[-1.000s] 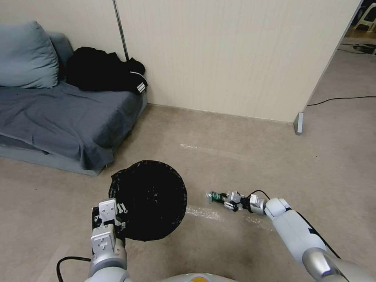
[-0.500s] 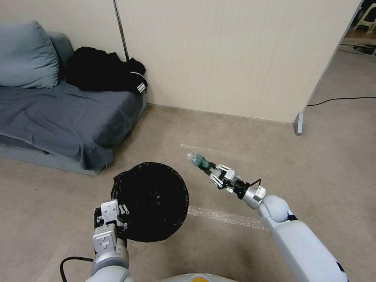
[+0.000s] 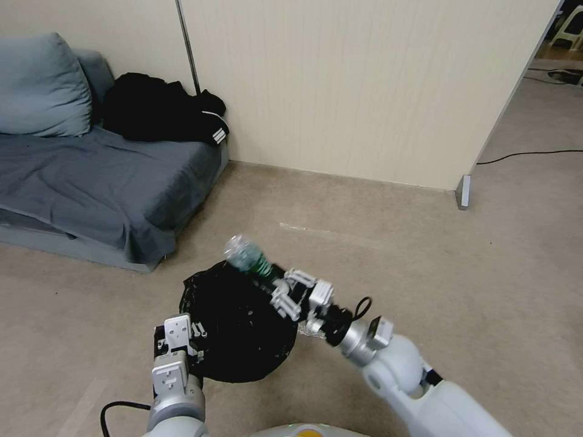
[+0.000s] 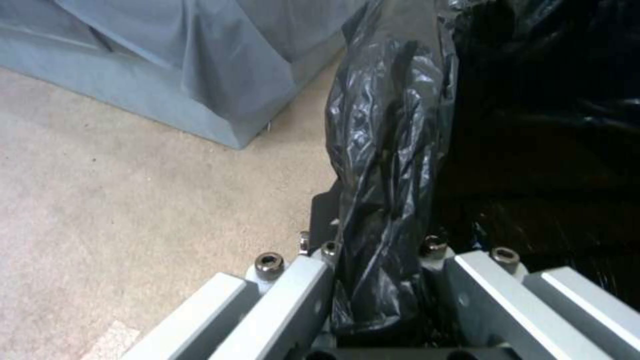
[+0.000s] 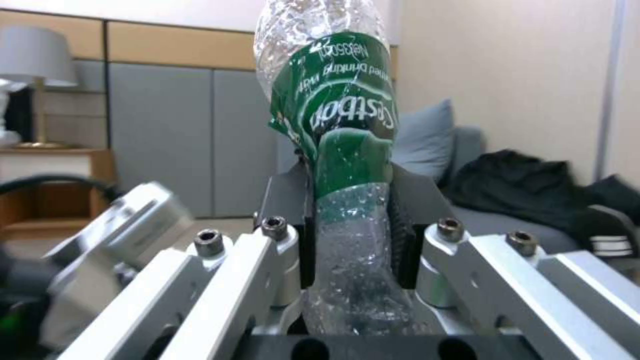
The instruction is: Pick up the trash bin, then pick up the garbage from the floor and place it into the trash bin.
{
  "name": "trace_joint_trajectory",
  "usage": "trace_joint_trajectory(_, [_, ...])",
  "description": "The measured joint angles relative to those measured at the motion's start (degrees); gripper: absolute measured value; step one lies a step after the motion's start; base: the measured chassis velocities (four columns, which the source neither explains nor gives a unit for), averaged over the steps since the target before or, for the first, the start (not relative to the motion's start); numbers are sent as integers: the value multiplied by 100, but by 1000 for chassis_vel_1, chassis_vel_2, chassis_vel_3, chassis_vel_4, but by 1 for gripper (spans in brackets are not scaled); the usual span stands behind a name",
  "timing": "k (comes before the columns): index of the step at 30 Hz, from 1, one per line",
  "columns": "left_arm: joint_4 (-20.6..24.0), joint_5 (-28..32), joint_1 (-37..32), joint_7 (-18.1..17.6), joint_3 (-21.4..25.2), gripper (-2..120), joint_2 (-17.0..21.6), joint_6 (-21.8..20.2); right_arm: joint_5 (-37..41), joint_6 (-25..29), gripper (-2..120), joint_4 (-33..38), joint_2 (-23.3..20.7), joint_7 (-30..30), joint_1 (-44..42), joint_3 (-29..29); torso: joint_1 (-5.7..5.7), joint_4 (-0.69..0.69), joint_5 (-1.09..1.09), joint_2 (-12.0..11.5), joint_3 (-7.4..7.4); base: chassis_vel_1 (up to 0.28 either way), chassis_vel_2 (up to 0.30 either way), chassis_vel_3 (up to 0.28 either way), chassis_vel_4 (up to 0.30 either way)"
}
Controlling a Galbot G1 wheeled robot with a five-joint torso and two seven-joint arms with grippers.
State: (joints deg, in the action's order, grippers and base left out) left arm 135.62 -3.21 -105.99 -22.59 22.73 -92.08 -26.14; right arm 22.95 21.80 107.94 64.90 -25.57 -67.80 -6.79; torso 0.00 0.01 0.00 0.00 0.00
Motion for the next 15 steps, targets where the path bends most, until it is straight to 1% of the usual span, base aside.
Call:
trace_joint_trajectory(7, [65,-7,-21,-11,-15,1,-4,31,-340,-15,18,-338,182,23,11,-326,0,-1,0,0,0,0,0,0,0])
trace_joint_trajectory(8, [65,-7,-21,-11,-15,1,-4,31,-340,-15,18,-338,182,23,11,-326,0,-1,0,0,0,0,0,0,0])
trace_joint_trajectory(11, [117,-6,-37,-14,-20,1,-5,35,-523,58,18,-647,231,-45,7,-332,0,-1,0,0,0,0,0,0,0])
trace_joint_trajectory(15, [125,-3,-40,-17,-11,1,-6,45,-604,126,18,-792,229,-140,-32,-259,0,0,0,0,0,0,0,0,0])
